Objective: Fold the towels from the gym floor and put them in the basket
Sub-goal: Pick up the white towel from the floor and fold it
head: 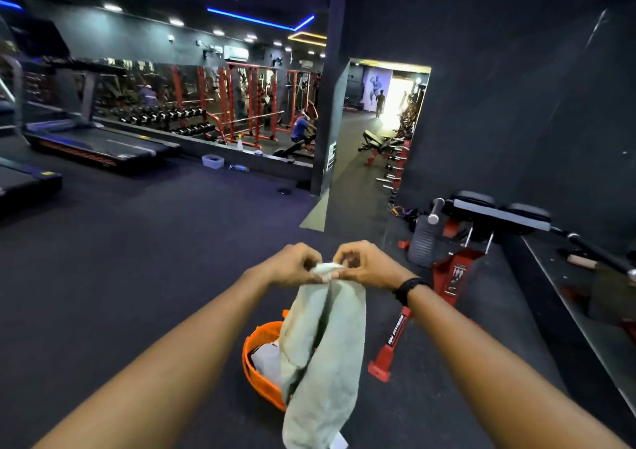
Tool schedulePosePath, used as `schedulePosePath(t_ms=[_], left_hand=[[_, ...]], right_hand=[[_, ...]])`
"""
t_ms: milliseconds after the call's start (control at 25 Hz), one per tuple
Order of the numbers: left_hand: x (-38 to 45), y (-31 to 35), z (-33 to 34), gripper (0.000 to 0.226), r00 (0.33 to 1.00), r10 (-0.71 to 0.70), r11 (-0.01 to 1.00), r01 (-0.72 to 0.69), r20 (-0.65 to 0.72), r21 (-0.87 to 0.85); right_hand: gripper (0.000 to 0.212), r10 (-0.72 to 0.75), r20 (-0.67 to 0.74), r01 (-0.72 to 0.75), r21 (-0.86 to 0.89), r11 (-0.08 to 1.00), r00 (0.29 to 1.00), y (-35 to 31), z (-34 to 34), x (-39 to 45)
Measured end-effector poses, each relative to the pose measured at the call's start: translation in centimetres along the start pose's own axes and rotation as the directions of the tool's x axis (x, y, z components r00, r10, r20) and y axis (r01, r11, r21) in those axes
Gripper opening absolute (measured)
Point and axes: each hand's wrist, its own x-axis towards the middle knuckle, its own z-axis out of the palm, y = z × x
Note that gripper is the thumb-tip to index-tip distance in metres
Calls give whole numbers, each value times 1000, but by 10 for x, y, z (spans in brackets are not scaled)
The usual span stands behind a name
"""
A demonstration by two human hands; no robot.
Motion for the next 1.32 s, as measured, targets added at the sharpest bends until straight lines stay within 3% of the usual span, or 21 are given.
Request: schedulePosePath(t_ms=[240, 320, 400, 520, 600, 720, 800, 920, 1000, 1120, 1200, 1240, 1320], left_hand=[[73, -70, -80, 21, 976, -16, 999, 27, -216, 47], [96, -88, -97, 20, 967, 8, 1000, -5, -255, 10], [128, -108, -112, 21, 963, 63, 998, -60, -263, 18], [179, -145, -141, 28, 958, 137, 989, -120, -252, 84], [206, -173, -163, 37, 965, 127, 983, -91, -231, 162], [236, -198, -185, 49, 975, 116, 981, -82, -192, 175], [260, -200, -194, 44, 966, 190, 981, -182, -175, 63], [293, -187, -198, 39, 946, 281, 953, -295, -161, -71], [307, -180, -198, 38, 933, 338, 935, -348, -122, -73], [321, -188, -210, 36, 923, 383, 924, -382, -33, 27], [327, -210, -224, 37, 948, 280, 913, -312, 151, 263], [328, -225, -230, 38, 960, 157, 898, -236, 230, 371], [332, -251, -234, 35, 967, 20, 923, -115, 253, 367]], right_hand=[[35, 165, 219, -147, -100, 984, 962, 68, -20, 75], [32, 218, 245, -180, -169, 969, 945, 83, -20, 96], [14, 276, 238, -218, -244, 945, 931, 98, -17, 125], [6, 415, 195, -307, -420, 854, 889, 118, -12, 169], [21, 536, 142, -416, -479, 773, 832, 129, -13, 193], [19, 625, 91, -507, -499, 702, 776, 138, -24, 226], [16, 572, 76, -492, -425, 759, 817, 133, -26, 257], [19, 417, -10, -417, 6, 909, 909, 115, -21, 308], [20, 343, -82, -315, 247, 916, 936, 97, -21, 333], [23, 298, -113, -243, 350, 905, 948, 94, -28, 349], [6, 326, -96, -269, 374, 888, 941, 106, -39, 345], [8, 333, -102, -277, 364, 889, 937, 113, -45, 343], [10, 358, -123, -298, 347, 889, 926, 127, -52, 340]])
